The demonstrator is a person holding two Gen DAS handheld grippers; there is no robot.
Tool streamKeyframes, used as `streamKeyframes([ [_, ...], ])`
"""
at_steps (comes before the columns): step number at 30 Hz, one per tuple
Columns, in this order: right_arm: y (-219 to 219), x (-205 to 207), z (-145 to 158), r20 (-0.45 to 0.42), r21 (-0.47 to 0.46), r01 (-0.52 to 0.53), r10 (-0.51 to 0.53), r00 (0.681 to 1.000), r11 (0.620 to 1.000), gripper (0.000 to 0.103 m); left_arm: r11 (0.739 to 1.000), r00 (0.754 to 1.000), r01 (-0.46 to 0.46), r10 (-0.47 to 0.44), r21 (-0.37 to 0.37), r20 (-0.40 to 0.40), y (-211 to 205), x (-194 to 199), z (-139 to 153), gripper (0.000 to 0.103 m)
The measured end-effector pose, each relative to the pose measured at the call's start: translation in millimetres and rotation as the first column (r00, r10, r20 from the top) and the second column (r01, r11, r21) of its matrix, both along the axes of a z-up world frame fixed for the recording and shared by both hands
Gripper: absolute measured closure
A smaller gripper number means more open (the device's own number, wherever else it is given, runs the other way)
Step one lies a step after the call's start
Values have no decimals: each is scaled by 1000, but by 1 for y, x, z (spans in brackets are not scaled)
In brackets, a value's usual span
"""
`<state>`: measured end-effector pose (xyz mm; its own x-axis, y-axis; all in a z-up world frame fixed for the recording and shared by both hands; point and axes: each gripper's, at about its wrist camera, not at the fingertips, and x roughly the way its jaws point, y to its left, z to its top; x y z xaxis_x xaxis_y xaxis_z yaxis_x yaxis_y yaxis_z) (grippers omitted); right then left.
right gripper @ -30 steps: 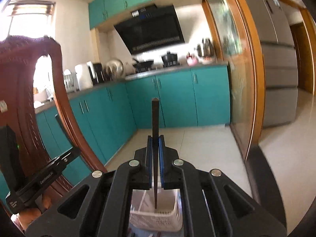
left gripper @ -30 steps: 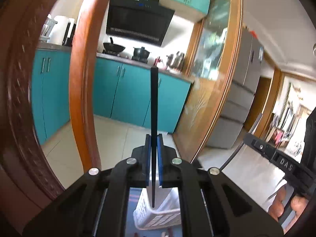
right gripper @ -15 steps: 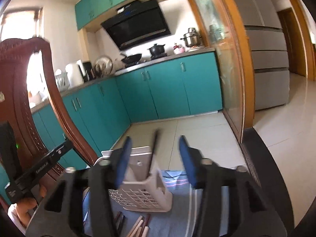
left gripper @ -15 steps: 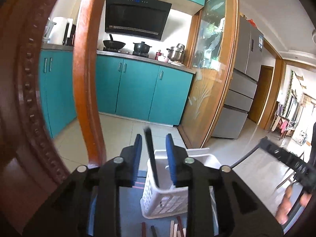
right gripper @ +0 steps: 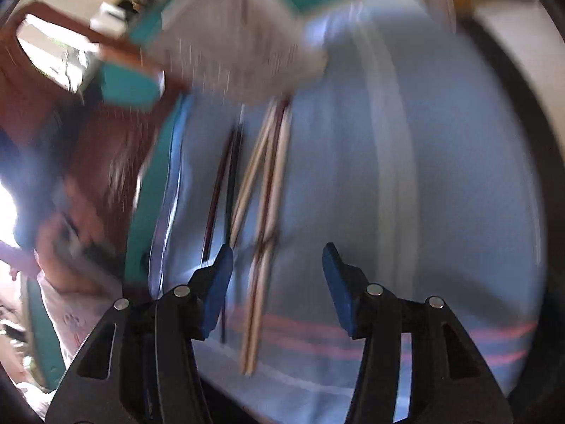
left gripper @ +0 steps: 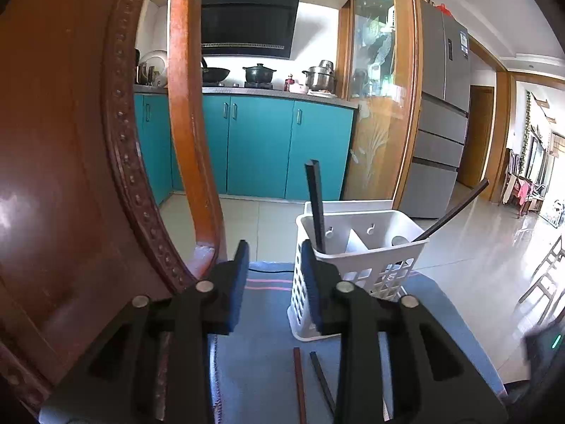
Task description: Organize utensils
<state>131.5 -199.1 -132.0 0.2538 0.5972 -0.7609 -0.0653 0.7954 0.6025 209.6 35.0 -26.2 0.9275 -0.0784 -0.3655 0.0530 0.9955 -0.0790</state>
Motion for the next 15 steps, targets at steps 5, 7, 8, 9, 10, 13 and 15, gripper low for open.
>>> streamKeyframes([
  [5,24,6,-8,-18,27,37,-36,999,999,50,1000,1000,-9,9,5,0,6,-7,3,64],
  [7,30,11,-9,-17,11,68,-68,998,998,50,1000,1000,-7,7,17,-10,7,-7,2,64],
  [8,33,16,-8,-15,1,83,-83,996,997,51,1000,1000,-8,8,20,-12,8,-7,3,64],
  [9,35,19,-8,-15,0,96,-96,995,995,54,1000,1000,-4,4,20,-18,9,-8,2,63],
  [10,37,22,-9,-16,4,109,-109,994,994,61,1000,1000,-1,1,18,-25,9,-8,1,60],
  [13,37,29,-16,-23,22,127,-127,992,992,98,1000,996,23,-23,-2,-90,9,0,-5,56],
  [15,35,30,-17,-14,26,135,-135,991,990,102,998,983,53,-58,-33,-173,10,8,-13,56],
])
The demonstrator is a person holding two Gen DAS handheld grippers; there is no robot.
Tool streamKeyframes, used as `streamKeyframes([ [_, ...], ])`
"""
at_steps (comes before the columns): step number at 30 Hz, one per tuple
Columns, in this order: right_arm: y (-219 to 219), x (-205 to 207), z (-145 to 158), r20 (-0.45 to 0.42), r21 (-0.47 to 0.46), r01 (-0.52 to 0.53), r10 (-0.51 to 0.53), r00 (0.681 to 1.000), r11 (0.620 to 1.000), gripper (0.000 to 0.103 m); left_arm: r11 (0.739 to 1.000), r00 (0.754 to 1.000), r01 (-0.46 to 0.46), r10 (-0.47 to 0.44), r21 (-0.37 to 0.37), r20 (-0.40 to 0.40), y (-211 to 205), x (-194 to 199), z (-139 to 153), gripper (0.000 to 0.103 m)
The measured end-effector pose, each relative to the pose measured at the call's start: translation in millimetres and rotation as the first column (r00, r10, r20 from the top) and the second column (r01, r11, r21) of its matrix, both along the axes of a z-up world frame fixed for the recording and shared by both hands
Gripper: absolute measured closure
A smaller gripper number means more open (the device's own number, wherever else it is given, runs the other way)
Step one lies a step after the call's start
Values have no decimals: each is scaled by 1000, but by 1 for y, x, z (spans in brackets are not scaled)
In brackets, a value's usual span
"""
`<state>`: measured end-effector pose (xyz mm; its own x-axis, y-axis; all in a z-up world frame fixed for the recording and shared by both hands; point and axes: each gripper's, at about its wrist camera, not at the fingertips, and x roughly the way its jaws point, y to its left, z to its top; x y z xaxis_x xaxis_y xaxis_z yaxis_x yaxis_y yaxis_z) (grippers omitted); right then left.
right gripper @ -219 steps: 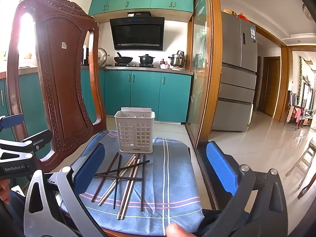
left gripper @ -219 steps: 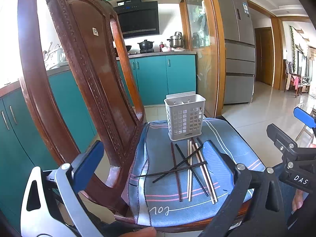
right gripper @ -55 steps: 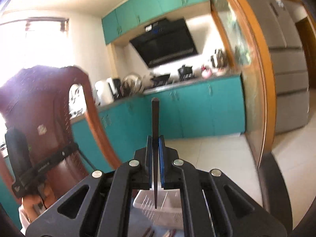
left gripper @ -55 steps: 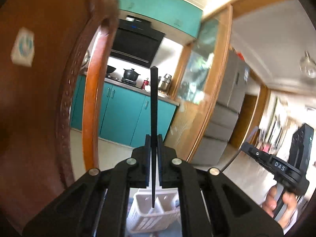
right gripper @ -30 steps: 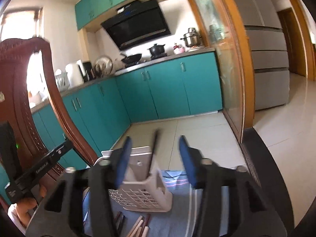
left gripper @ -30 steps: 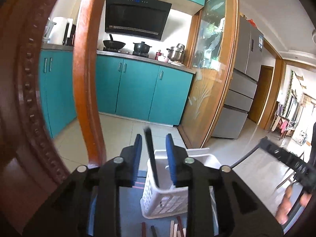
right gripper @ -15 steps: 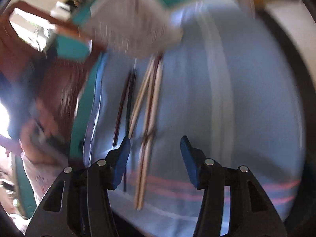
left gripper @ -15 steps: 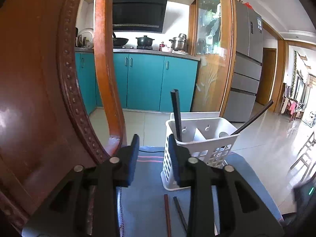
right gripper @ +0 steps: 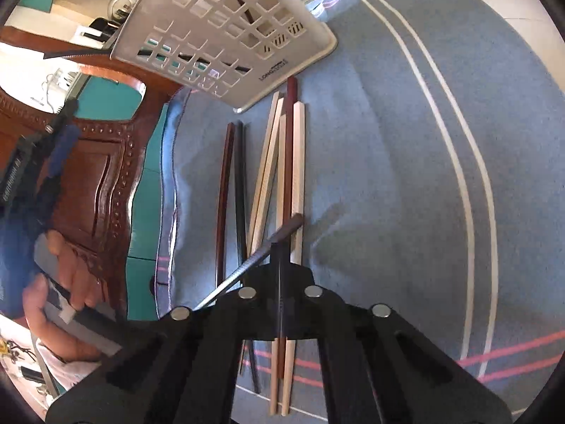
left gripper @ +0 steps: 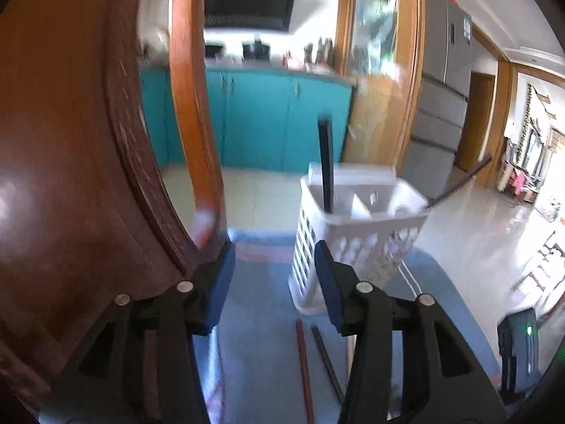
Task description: Organize utensils
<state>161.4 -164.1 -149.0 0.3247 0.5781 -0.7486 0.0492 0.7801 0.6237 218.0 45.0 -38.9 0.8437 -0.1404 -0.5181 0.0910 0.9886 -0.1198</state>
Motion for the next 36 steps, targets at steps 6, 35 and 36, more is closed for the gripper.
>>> streamKeyframes([
  [6,-24,23,23,89,-65,71,-65,994,995,102,999,979,45,-50,-28,-198,-1,20,-29,56],
  [35,-27,56,27,49,-22,78,-77,996,997,92,999,963,40,-37,4,-265,4,21,-42,45],
  [36,-37,59,36,78,-70,84,-79,994,994,92,999,959,43,-39,6,-282,3,23,-45,45],
])
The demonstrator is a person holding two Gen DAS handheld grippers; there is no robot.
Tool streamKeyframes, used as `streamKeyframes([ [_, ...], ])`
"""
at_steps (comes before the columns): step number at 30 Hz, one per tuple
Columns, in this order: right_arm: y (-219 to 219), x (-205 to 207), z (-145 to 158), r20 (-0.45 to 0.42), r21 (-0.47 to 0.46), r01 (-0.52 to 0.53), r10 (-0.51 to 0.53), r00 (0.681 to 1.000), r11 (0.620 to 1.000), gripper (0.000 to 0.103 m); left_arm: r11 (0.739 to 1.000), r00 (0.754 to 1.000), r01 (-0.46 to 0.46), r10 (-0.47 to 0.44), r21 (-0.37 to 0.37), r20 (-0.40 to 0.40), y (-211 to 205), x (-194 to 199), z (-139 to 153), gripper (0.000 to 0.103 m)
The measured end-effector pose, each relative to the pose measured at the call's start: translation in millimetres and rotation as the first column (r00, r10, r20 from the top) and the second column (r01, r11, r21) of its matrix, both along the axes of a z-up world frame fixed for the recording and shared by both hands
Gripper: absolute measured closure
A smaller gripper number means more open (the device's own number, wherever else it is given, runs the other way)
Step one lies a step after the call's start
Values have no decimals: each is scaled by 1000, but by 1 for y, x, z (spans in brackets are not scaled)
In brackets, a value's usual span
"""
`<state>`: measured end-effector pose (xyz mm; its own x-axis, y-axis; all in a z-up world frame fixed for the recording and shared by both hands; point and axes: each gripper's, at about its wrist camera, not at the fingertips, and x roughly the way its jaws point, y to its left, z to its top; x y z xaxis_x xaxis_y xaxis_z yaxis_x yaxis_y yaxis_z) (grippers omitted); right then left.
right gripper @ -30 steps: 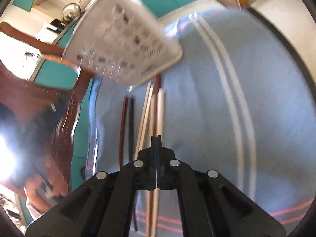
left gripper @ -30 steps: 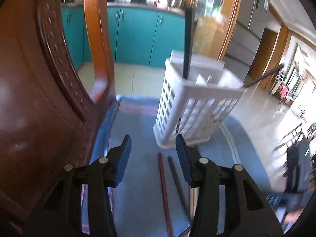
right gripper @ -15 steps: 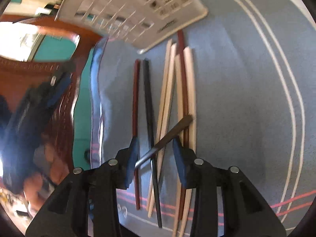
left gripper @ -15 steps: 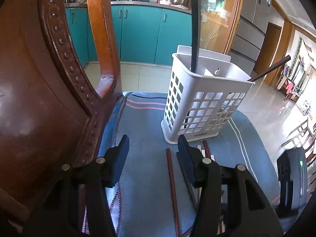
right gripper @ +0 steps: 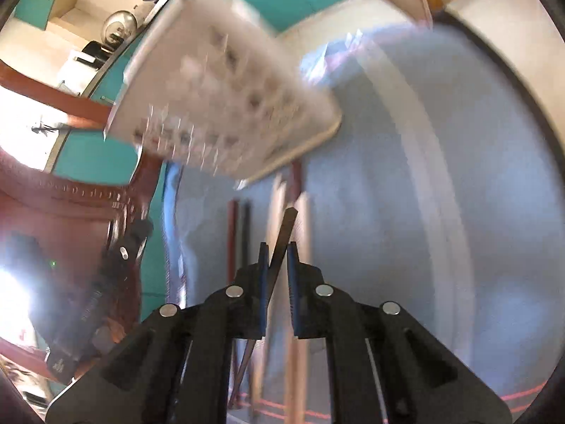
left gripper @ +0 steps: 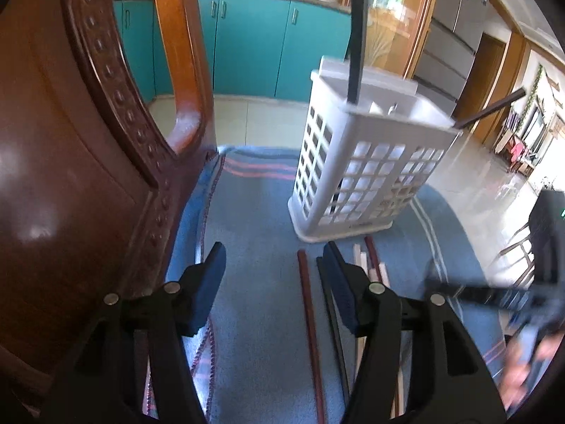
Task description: Organize utensils
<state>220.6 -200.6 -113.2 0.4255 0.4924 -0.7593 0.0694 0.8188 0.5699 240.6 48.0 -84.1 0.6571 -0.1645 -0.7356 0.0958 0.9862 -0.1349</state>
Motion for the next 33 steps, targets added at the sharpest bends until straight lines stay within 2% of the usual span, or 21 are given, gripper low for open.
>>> streamKeyframes([
  [2,-10,10,10,30,-100,8,-5,1000,995,92,1000,999,14,-14,-9,-42,-2,3,-8,45],
  [4,-17,25,14,46,-224,1,9,999,974,92,999,996,36,-36,-7,-85,-7,7,-18,45],
  [5,-18,32,13,53,-256,-6,20,998,967,92,999,995,42,-42,-1,-93,-10,8,-21,45],
  [8,-20,46,4,48,-266,-41,56,997,963,92,997,990,68,-65,22,-123,-18,10,-32,45],
  [11,-1,49,-5,61,-276,-96,118,991,956,92,996,987,78,-70,48,-148,-24,12,-44,45],
  [13,12,45,-11,84,-296,-114,145,986,948,87,995,984,80,-69,63,-163,-27,14,-51,45],
  [16,6,35,-9,114,-327,-87,131,985,941,82,992,981,79,-60,95,-182,-30,18,-61,49],
  [18,-2,30,-4,143,-360,-46,104,984,932,71,990,980,73,-48,124,-193,-33,20,-67,52],
  [20,-7,28,-2,156,-393,-11,78,985,919,65,990,981,69,-45,126,-189,-34,23,-68,52],
  [24,-16,26,-7,128,-445,3,60,990,895,65,988,984,33,-5,152,-178,-33,29,-71,53],
  [27,-10,28,-14,104,-463,-31,89,991,886,65,989,984,37,-11,146,-176,-28,30,-68,53],
  [33,18,19,-27,86,-536,-98,169,982,839,65,981,985,63,-31,184,-169,-40,32,-77,55],
])
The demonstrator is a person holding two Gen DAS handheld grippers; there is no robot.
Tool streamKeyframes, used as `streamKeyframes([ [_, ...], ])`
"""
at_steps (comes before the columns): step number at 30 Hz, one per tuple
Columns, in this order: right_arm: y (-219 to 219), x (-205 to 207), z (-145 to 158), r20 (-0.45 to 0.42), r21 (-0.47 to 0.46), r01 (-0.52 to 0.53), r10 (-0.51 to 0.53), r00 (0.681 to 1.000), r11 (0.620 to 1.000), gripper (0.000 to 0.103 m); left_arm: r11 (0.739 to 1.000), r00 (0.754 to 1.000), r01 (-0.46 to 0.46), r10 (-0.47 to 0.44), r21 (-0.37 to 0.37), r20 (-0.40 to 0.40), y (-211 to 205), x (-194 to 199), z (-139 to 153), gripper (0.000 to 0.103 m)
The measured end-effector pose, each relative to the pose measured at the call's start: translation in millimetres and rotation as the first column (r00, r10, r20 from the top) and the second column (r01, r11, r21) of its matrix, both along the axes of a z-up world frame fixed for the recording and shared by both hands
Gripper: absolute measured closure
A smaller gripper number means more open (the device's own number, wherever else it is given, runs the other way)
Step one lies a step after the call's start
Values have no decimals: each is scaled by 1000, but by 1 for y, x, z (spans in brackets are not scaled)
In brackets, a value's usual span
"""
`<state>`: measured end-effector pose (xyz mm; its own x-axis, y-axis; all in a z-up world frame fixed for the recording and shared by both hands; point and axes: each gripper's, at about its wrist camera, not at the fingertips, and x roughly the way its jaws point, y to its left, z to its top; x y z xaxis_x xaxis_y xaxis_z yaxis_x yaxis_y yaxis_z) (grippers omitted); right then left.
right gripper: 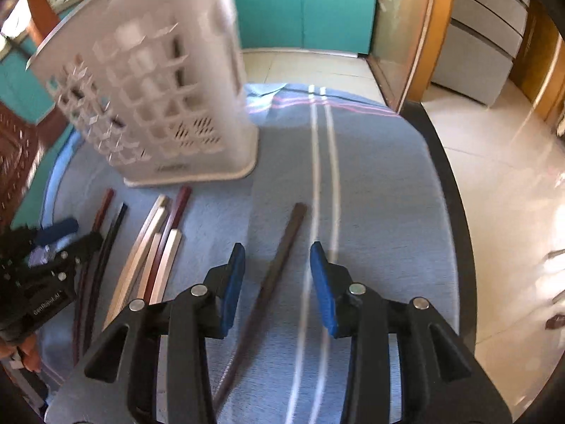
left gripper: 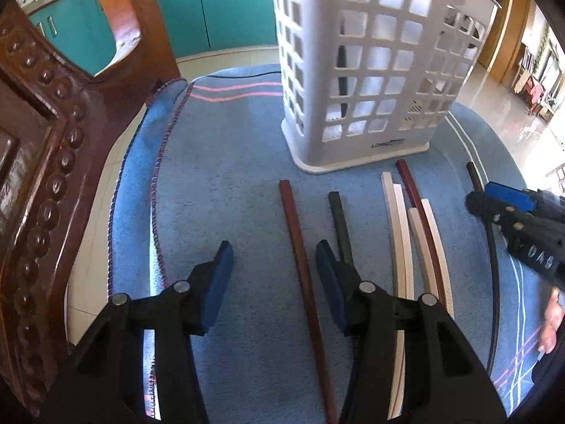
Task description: Organize utensils
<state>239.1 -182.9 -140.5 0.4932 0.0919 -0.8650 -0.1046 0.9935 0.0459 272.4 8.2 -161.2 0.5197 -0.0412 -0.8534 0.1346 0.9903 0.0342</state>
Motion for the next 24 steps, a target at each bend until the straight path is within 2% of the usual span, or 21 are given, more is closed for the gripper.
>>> streamKeyframes([
  [1,3,-2,-1,10,-13,-11,11,1000,1000,67,1000,1000,0,0,-3,1,-3,-2,1,59],
  [3,10,-6,-1,21,-16,-37,38,999,999,84,1000,1000,3,-3,-6,2,-5,-1,0,65],
  [4,12,-8,-1,20,-2,-57,57,998,998,88,1000,1000,8,-8,-6,4,-6,0,-1,71],
  [8,18,-16,3,27,35,-101,100,995,994,91,1000,1000,22,-22,-5,5,-9,-1,-2,80],
  [10,20,-18,6,28,69,-119,118,993,990,91,1000,1000,22,-22,-8,5,-3,-7,3,80],
  [15,22,-20,13,40,60,-95,93,995,994,91,1000,1000,20,-20,-6,4,-3,-9,3,78],
  [18,21,-19,14,47,37,-76,74,996,996,81,1000,1000,11,-11,-2,5,-2,-6,2,69],
  [24,21,-13,10,60,-8,-65,66,996,998,75,1000,1000,-1,0,3,7,2,3,-1,62],
])
